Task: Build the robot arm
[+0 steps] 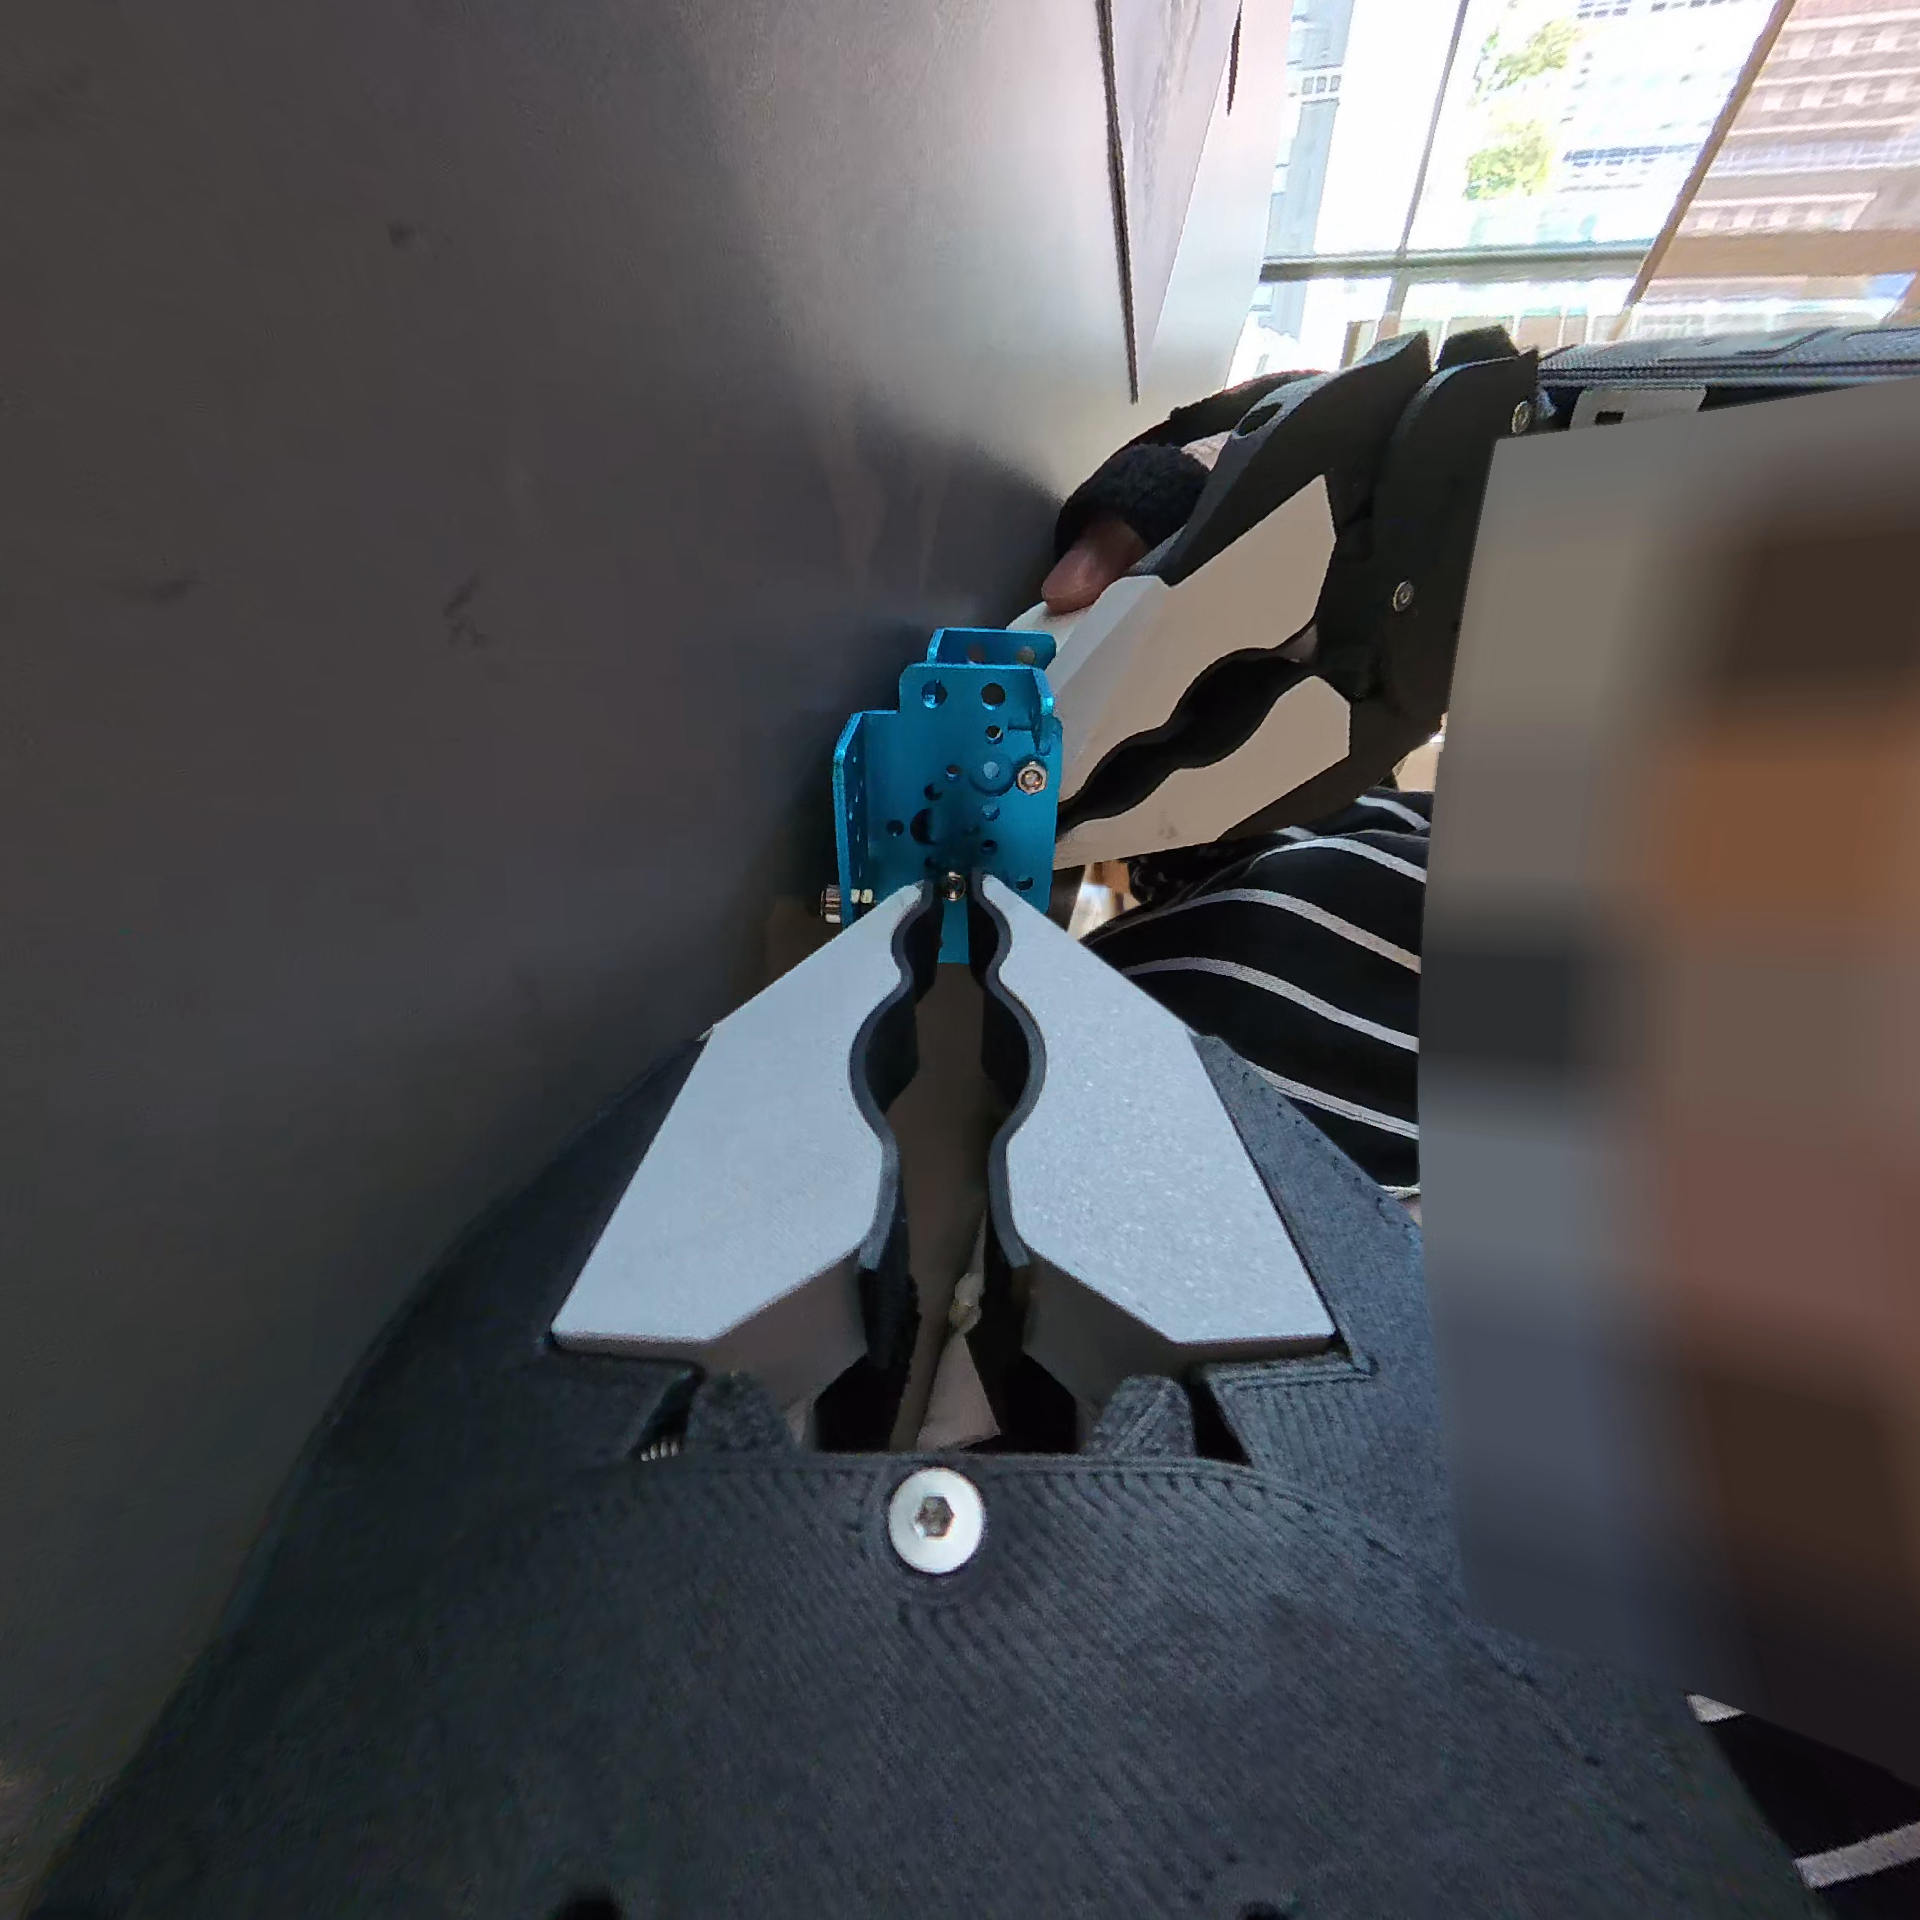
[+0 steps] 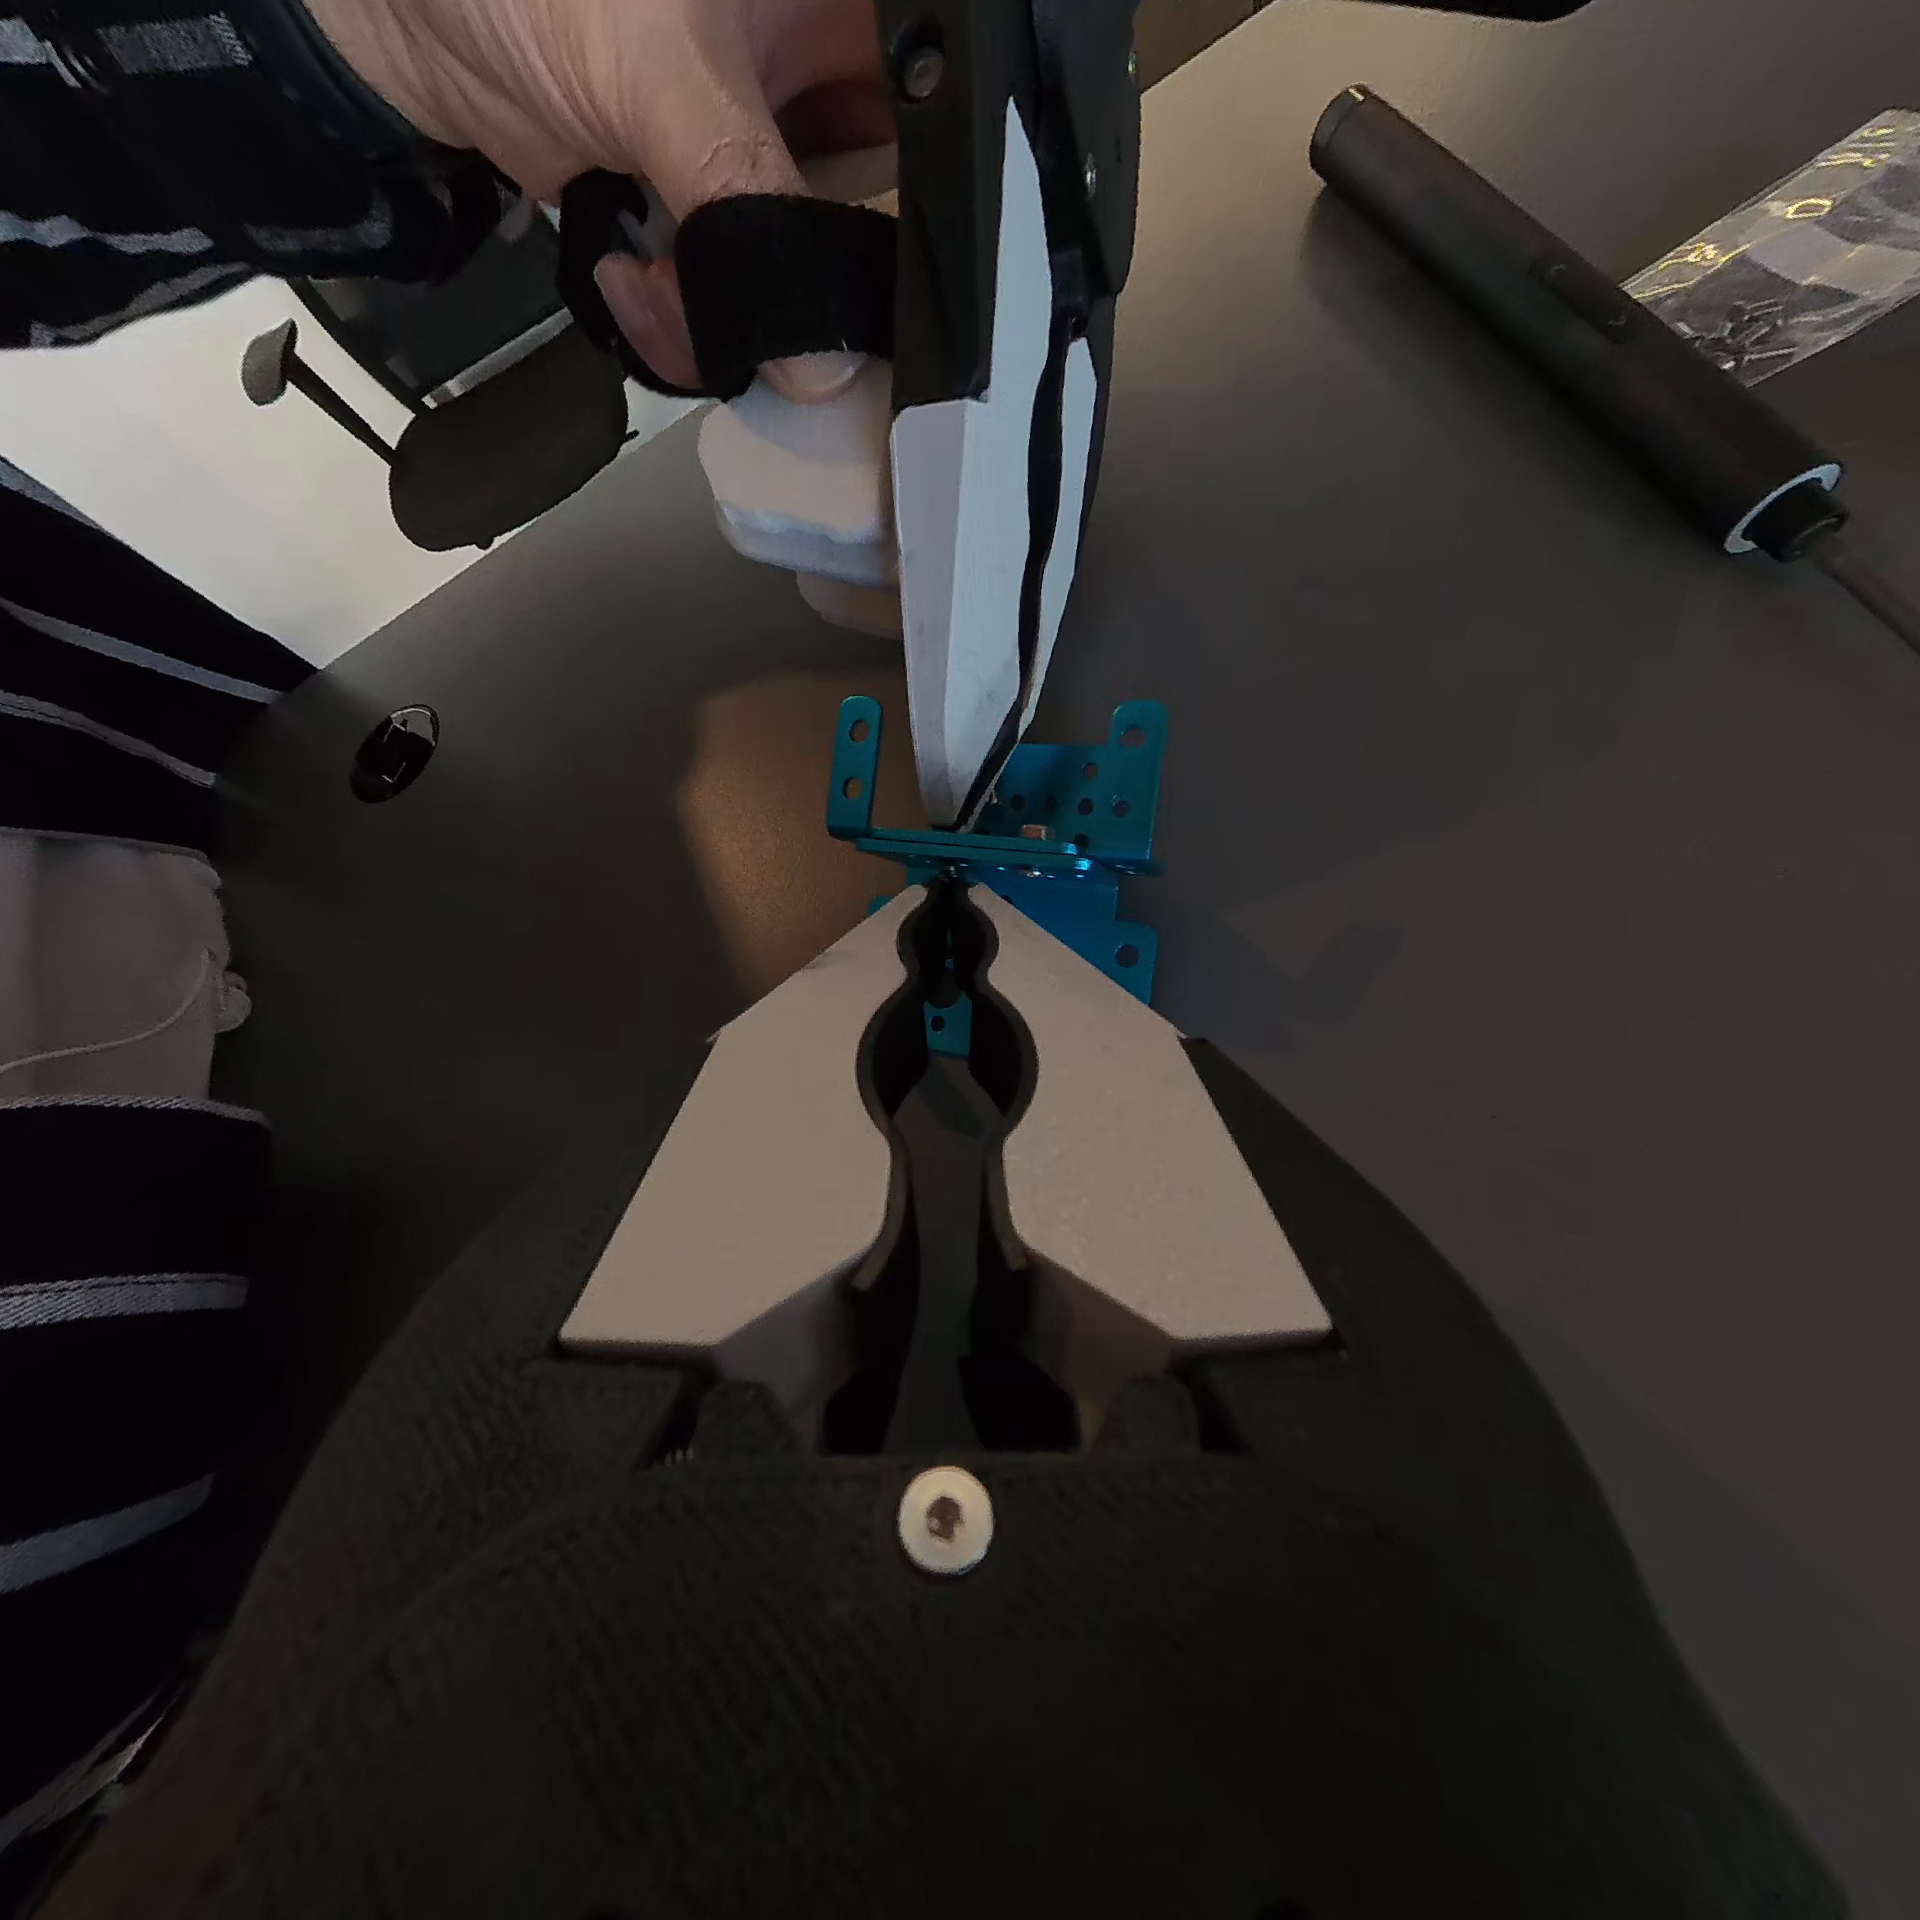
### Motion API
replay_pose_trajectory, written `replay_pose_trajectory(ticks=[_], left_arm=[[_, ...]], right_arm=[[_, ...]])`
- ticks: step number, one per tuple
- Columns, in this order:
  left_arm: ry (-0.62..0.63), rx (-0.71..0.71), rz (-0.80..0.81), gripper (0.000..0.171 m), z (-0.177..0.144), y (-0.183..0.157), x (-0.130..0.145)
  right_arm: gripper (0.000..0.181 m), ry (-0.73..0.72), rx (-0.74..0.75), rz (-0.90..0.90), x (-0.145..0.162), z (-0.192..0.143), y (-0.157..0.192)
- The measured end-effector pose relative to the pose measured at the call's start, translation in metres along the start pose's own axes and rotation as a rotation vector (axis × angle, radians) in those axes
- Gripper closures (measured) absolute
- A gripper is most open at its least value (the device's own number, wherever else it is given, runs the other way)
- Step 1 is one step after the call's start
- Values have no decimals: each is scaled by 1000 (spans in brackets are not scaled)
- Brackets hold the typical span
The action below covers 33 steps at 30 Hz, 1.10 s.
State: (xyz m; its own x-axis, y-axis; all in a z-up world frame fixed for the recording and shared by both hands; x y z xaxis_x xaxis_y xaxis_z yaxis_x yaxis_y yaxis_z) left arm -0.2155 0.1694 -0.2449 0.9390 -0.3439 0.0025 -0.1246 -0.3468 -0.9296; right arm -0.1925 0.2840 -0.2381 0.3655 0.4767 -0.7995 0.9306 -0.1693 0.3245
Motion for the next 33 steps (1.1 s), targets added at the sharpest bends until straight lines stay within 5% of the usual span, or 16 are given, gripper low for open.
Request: replay_pose_trajectory(ticks=[19, 33], left_arm=[[61, -26, 62, 168, 1, -2, -2], [66, 0, 432, 168, 1, -2, -1]], right_arm=[[181, 0, -6, -9, 0, 1, 0], [181, 2, -12, -17, 0, 1, 2]])
Point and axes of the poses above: each gripper's, where its closed fingertips meet, z out along the fingers, x out of its underside, y = z × x across the jaws, the point moved 7 cm from there along -z, back along the fingers, and after that the axes turned 3 degrees about -y, right-handed, at the moved point
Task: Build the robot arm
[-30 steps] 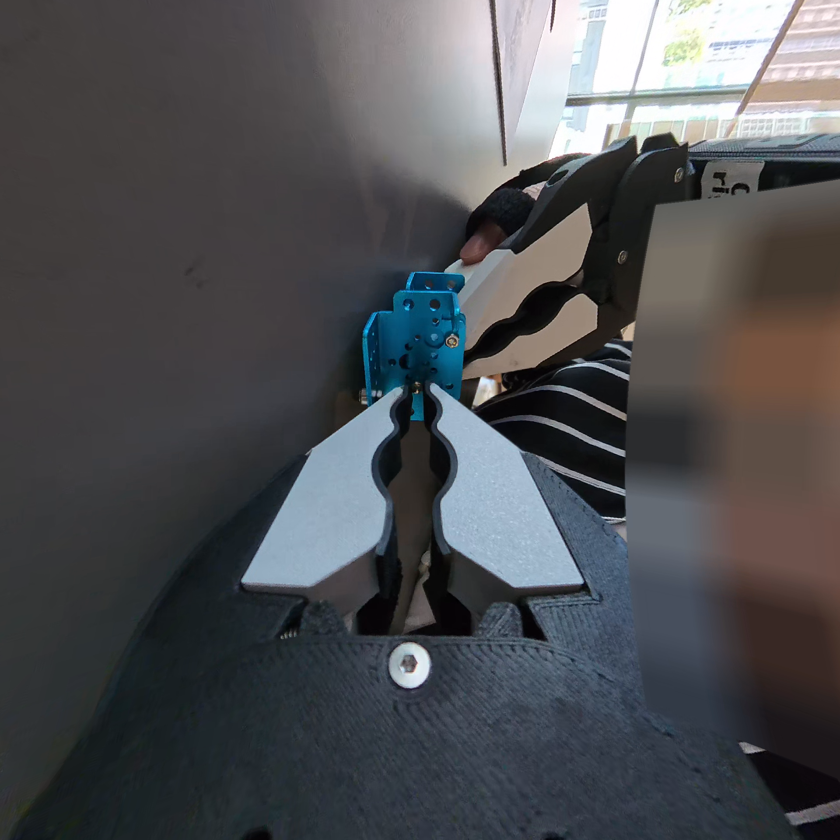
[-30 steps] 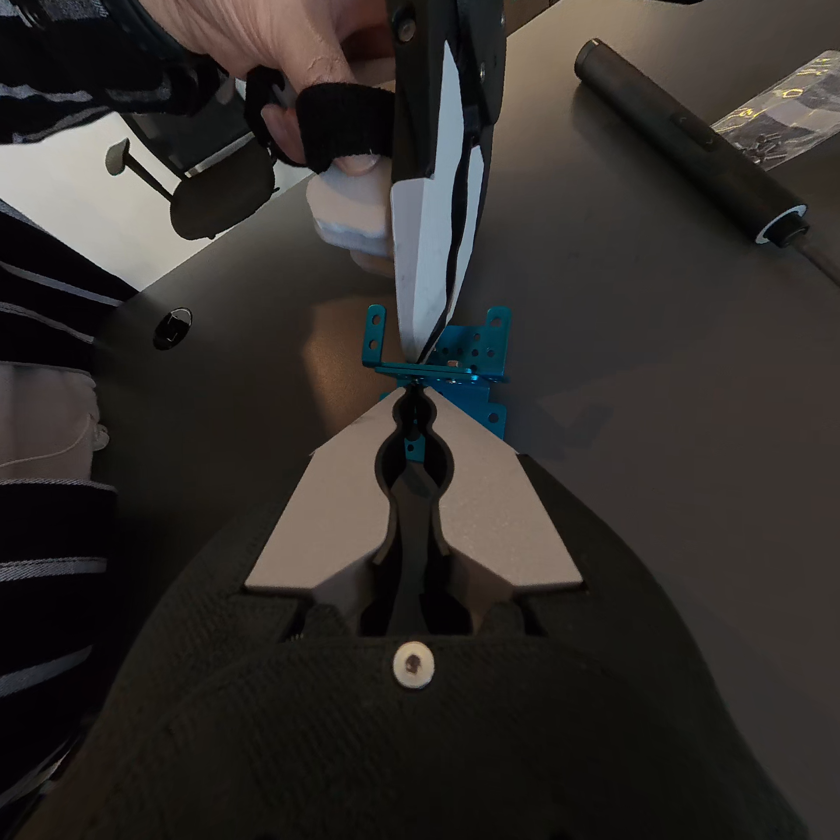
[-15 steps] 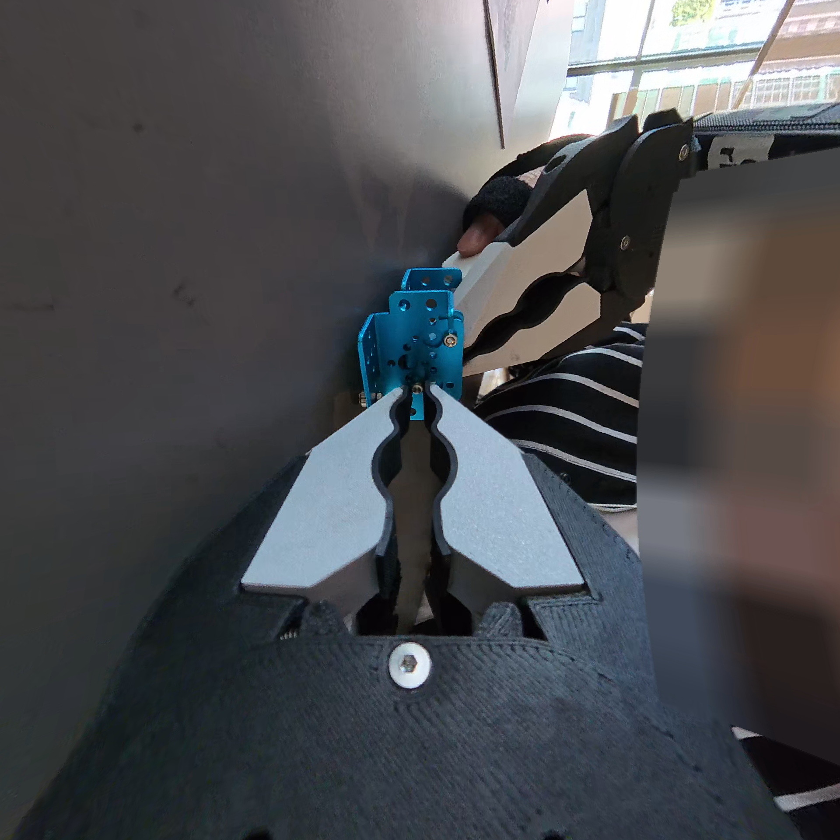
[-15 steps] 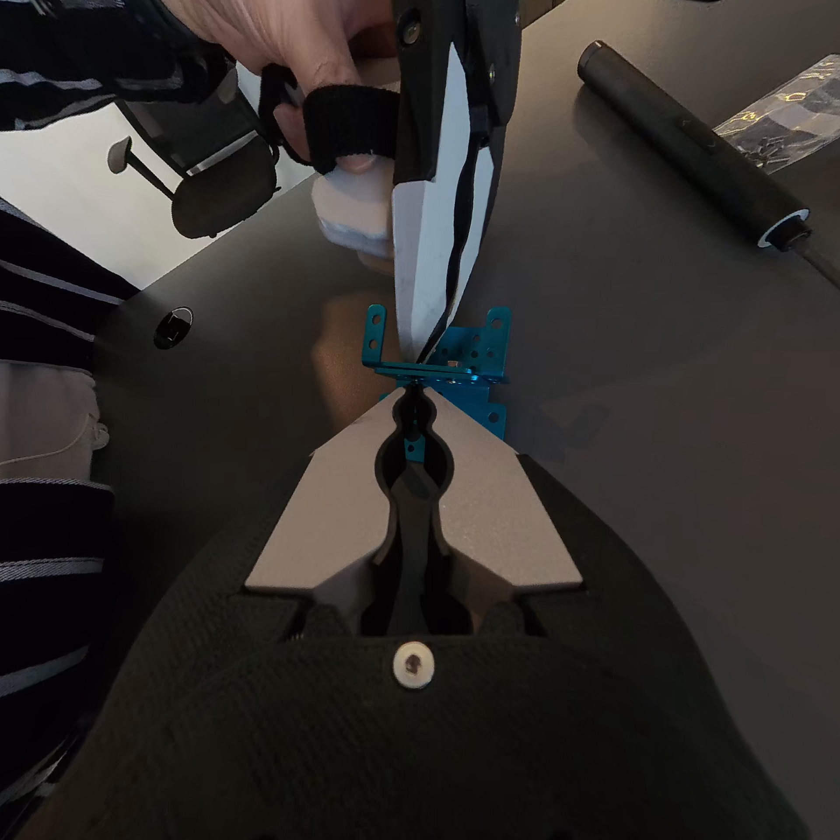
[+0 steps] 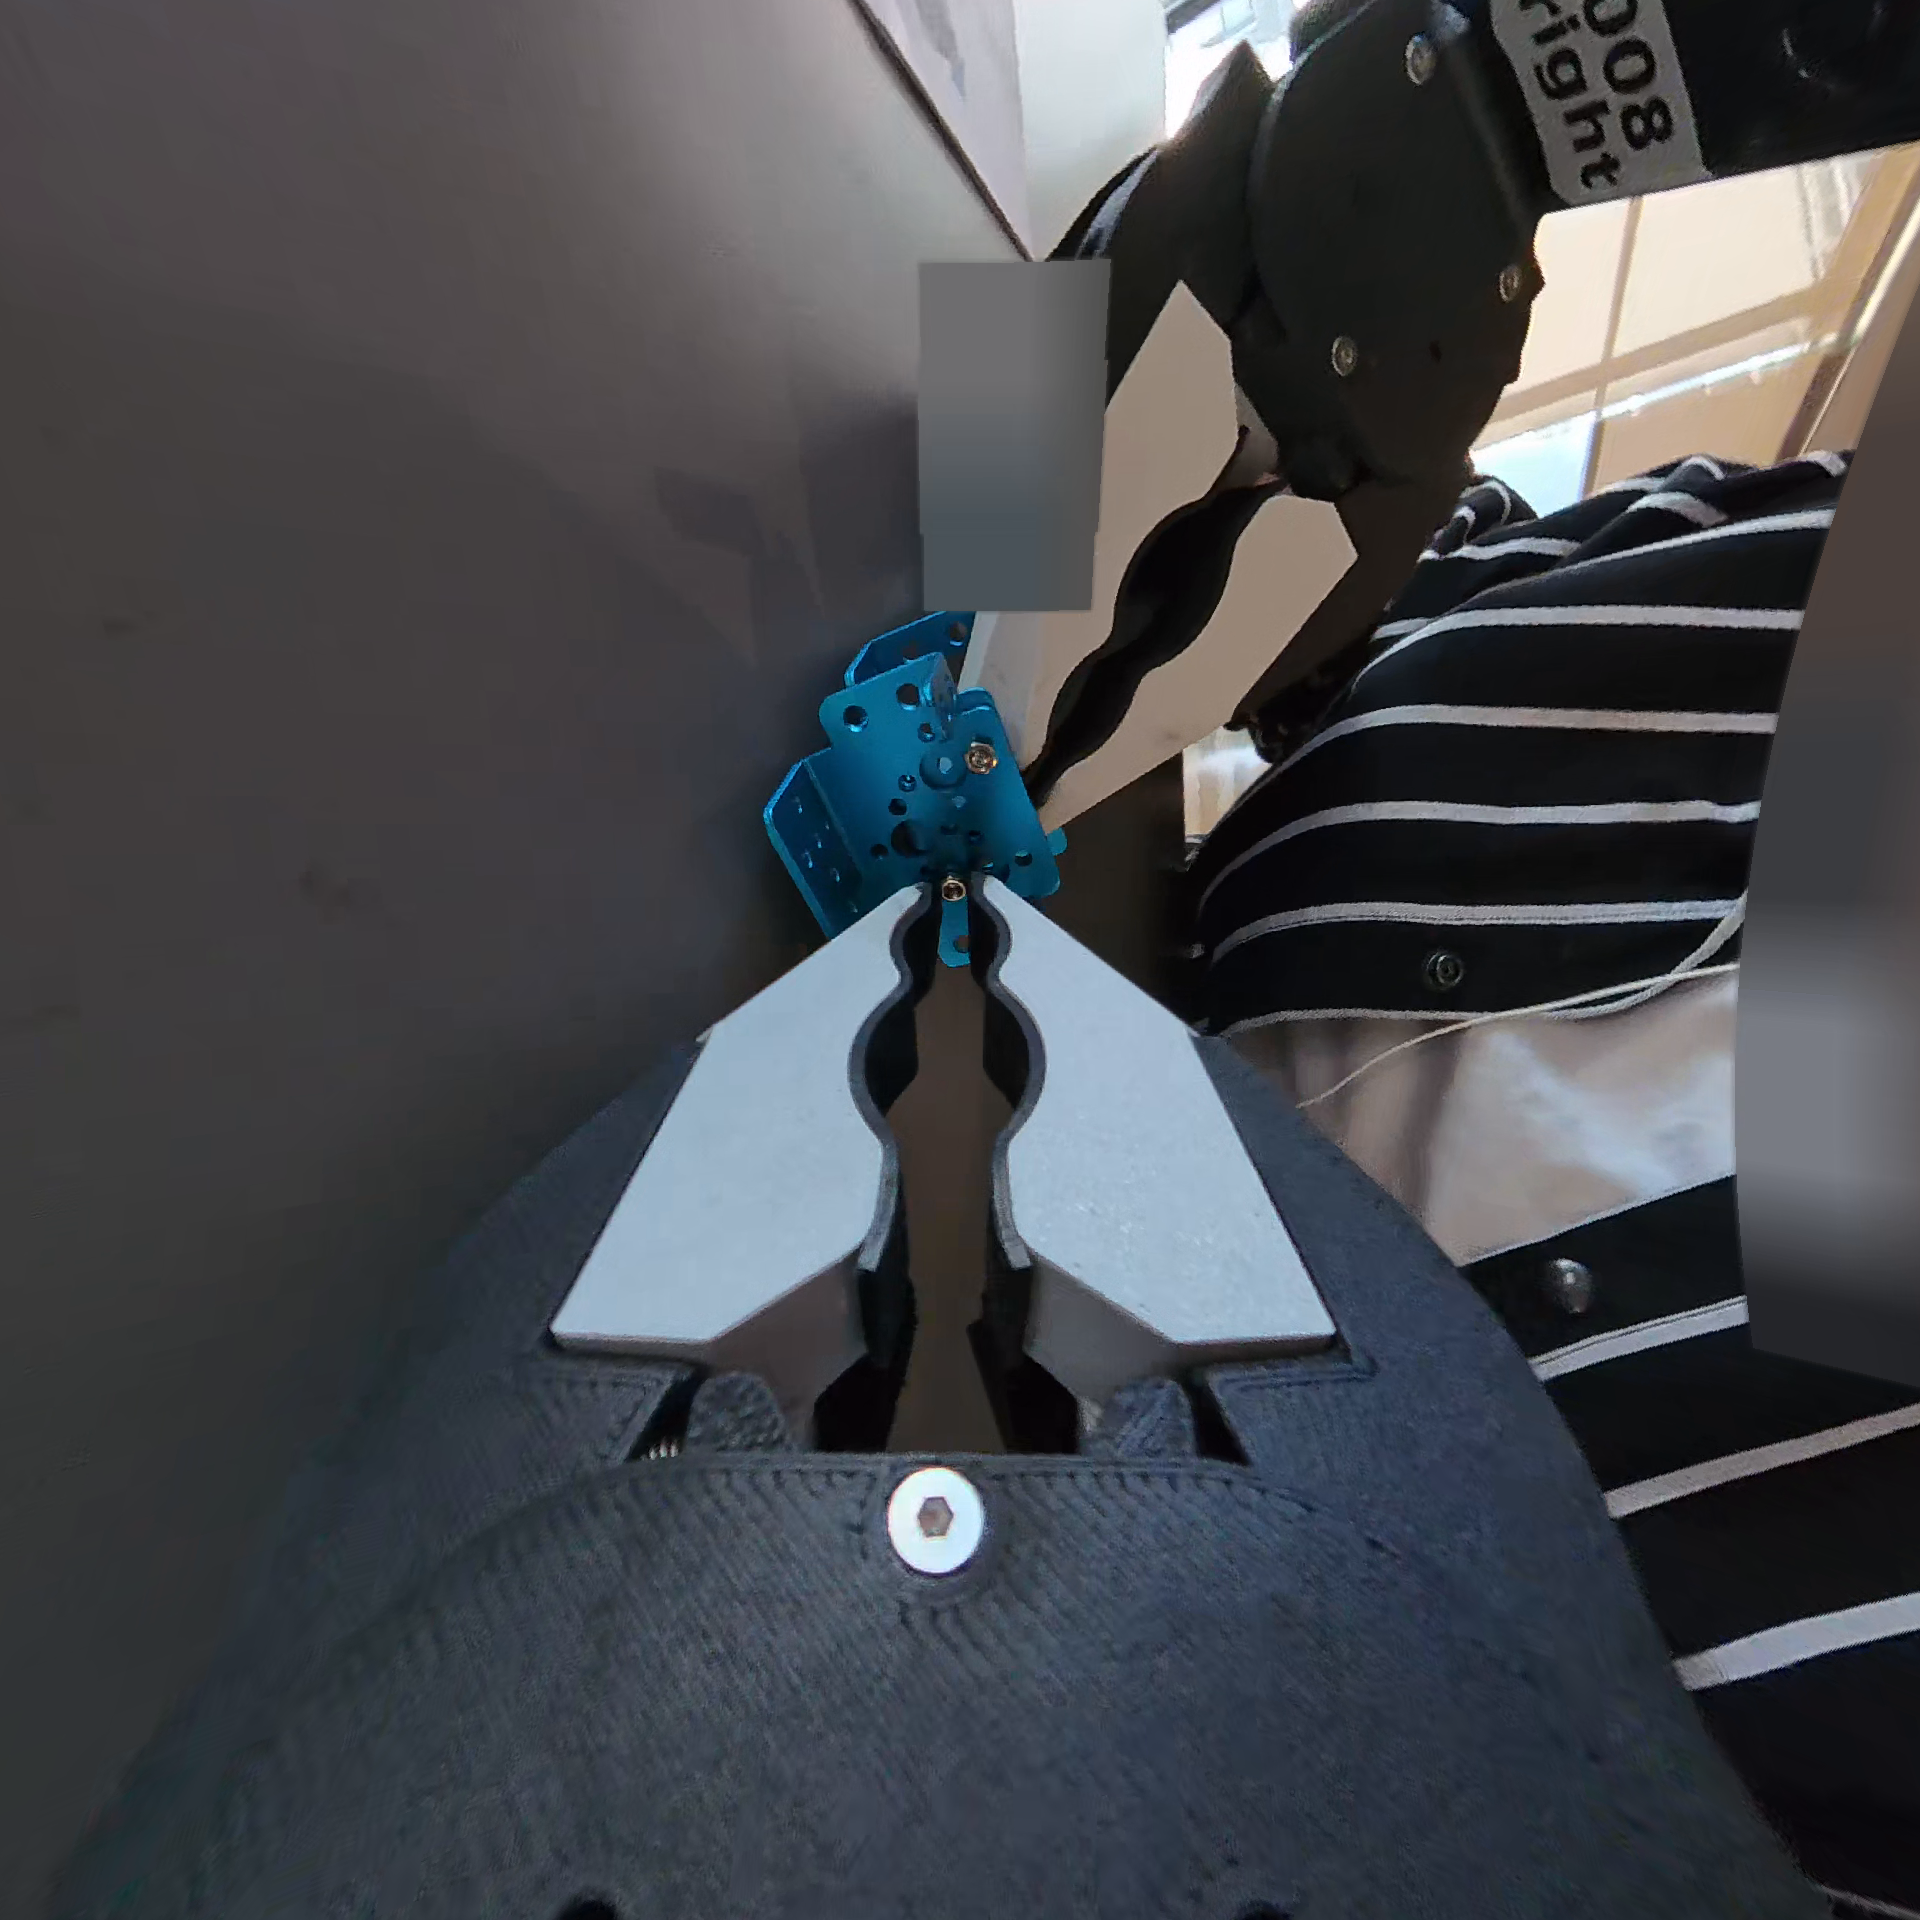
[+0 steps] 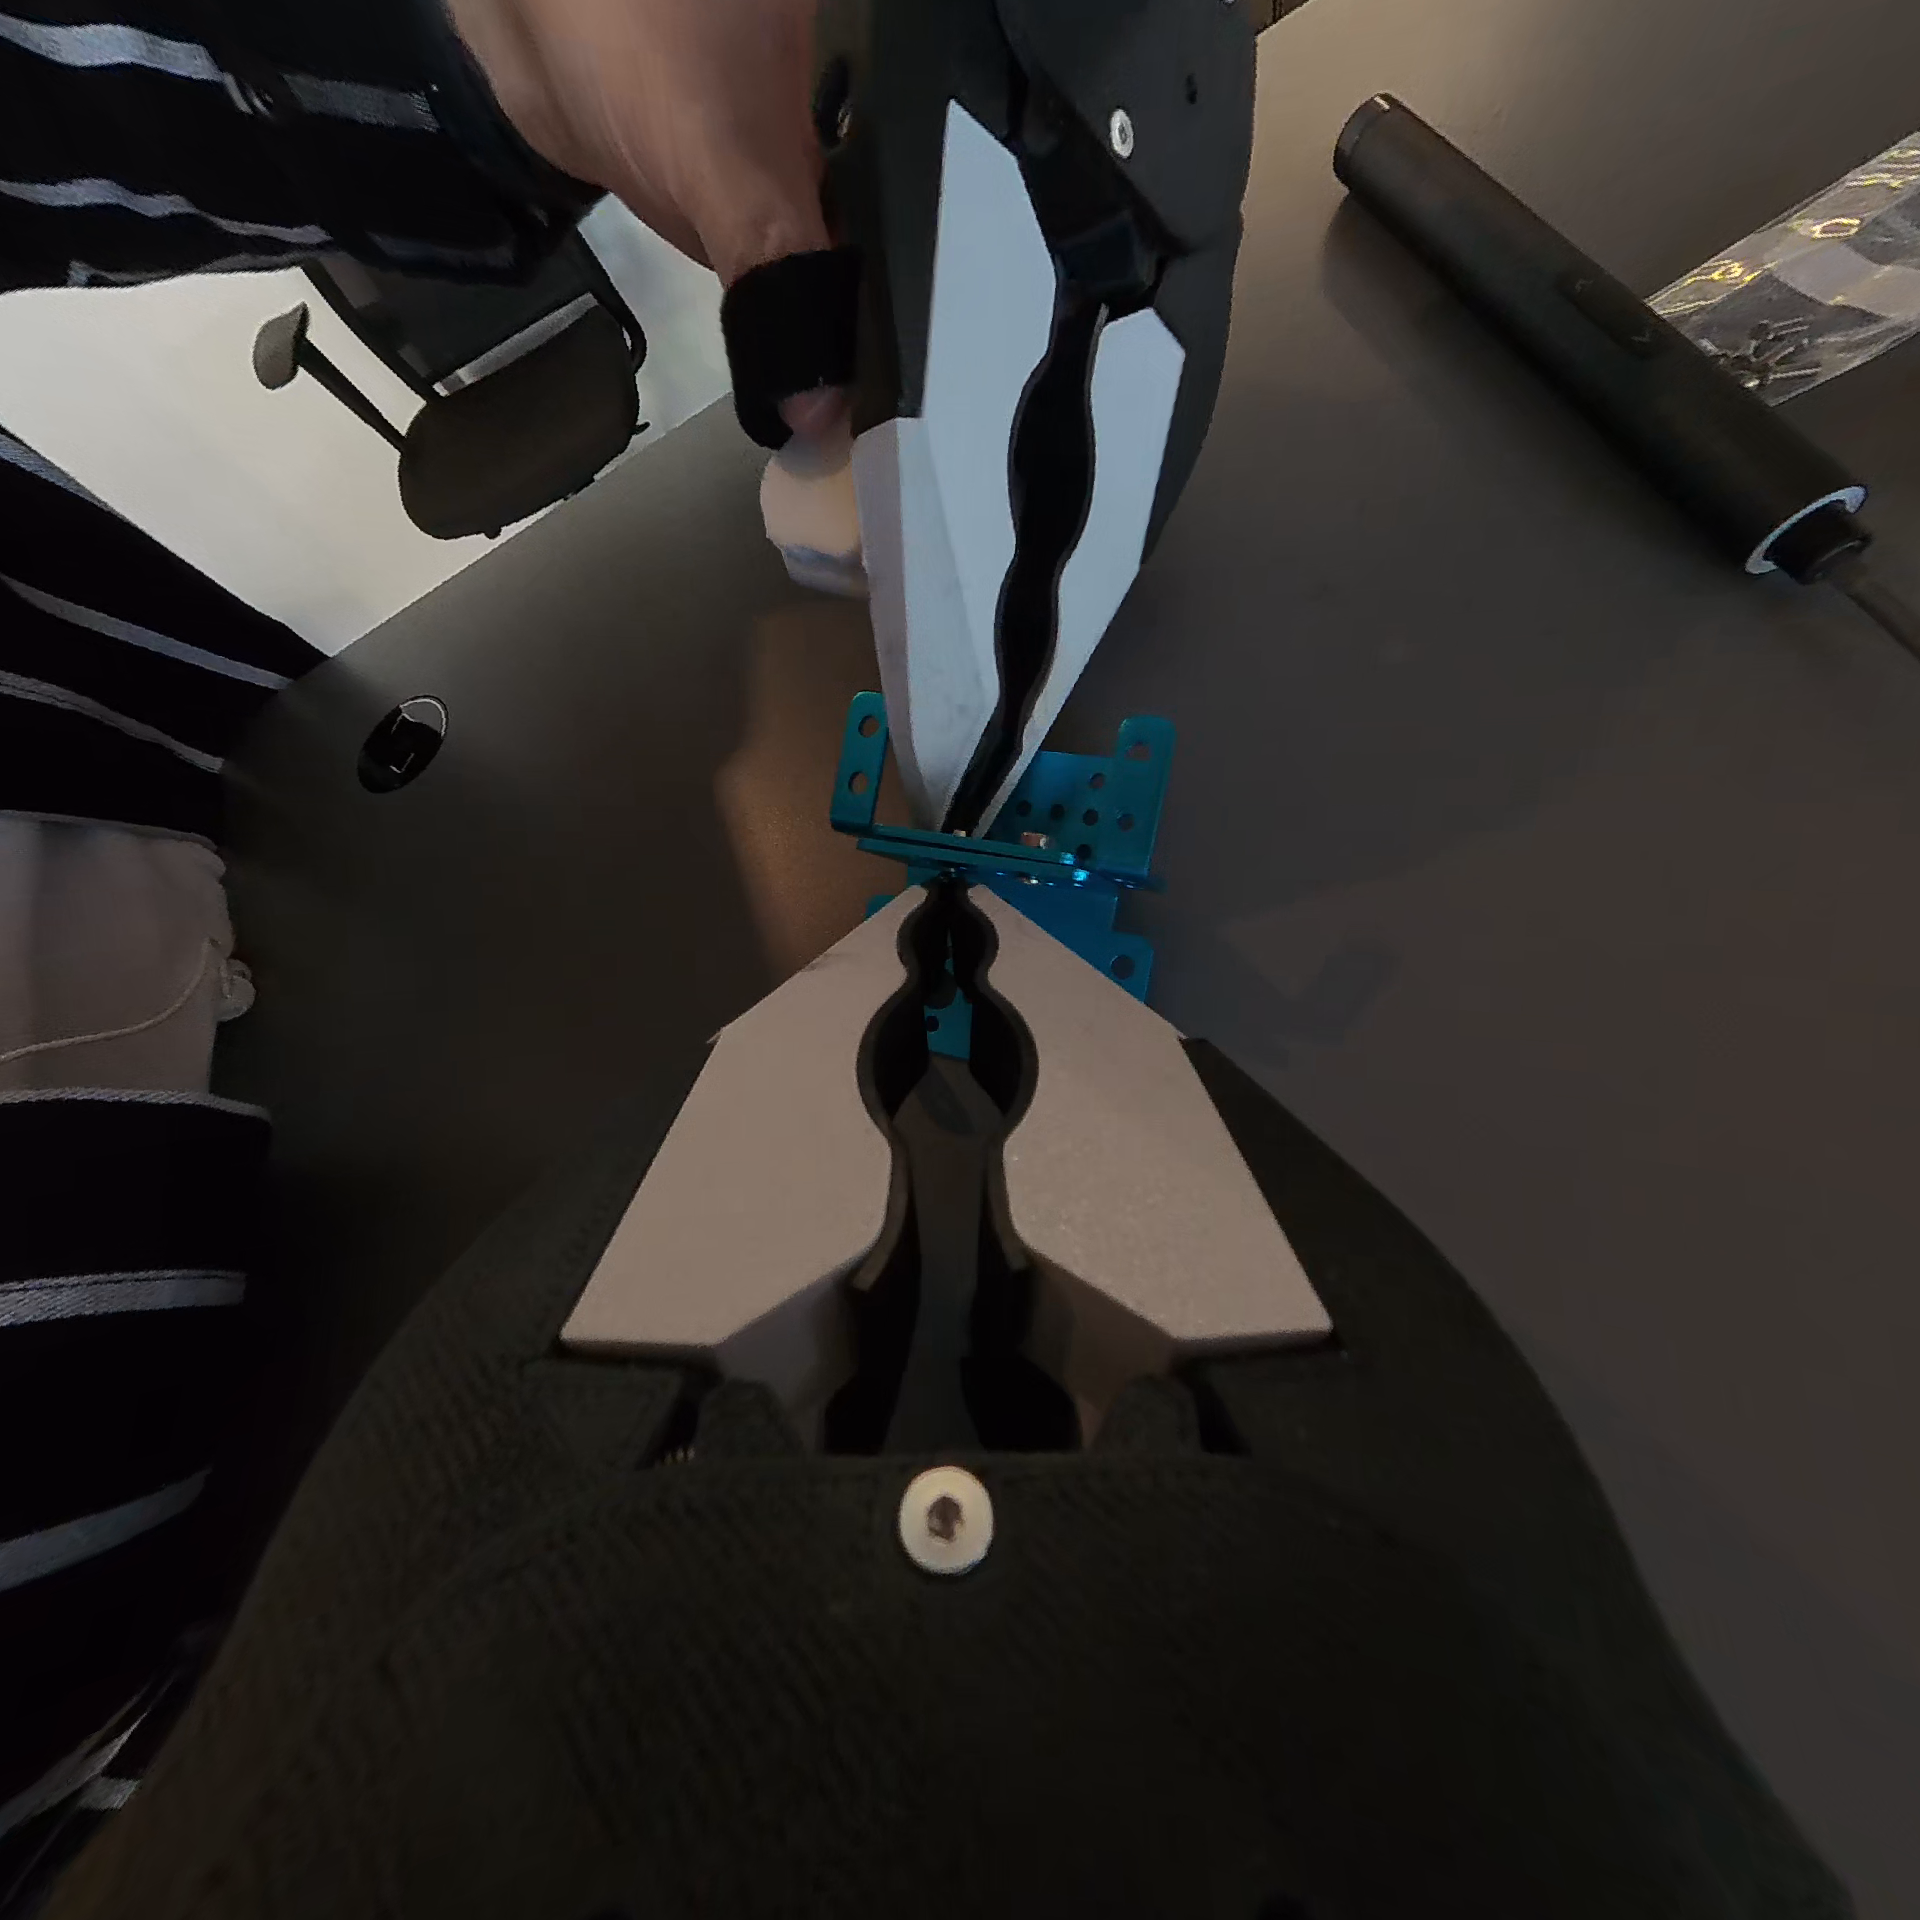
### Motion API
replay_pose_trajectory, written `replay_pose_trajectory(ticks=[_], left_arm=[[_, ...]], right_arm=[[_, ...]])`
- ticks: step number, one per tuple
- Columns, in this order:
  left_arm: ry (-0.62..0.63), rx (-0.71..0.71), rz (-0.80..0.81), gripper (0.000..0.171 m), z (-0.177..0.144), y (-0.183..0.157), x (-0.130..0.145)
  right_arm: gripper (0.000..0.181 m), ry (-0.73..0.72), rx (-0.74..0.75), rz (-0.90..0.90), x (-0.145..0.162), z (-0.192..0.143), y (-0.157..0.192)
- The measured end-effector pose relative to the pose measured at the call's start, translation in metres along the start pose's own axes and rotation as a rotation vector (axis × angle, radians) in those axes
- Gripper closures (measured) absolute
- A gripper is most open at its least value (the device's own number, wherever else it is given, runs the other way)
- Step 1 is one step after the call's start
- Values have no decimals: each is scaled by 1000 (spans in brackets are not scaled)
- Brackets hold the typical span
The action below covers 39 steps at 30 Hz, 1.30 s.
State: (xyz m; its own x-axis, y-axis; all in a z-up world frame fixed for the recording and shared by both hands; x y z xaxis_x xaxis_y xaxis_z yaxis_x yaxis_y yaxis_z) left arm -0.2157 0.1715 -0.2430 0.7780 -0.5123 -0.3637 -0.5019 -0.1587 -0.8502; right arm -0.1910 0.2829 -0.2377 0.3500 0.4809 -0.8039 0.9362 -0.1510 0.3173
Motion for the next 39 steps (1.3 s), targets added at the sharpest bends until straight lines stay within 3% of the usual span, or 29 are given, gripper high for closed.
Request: replay_pose_trajectory(ticks=[19, 31, 39], left_arm=[[10, -27, 327, 168, 1, -3, 1], [13, -135, 556, 167, 1, -10, 4], [29, -201, 612, 168, 1, -14, 4]], right_arm=[[181, -2, -4, 11, 0, 0, -1], [181, -5, -2, 21, -1, 0, -2], [181, -6, 0, 20, -1, 1, -2]])
Point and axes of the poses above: each gripper's, where its closed fingertips meet, z out along the fingers, x out of its underside, y = z × x across the jaws, the point moved 7 cm from there along -z, back along the fingers, and after that the axes turned 3 degrees about -y, right-handed, at the moved point
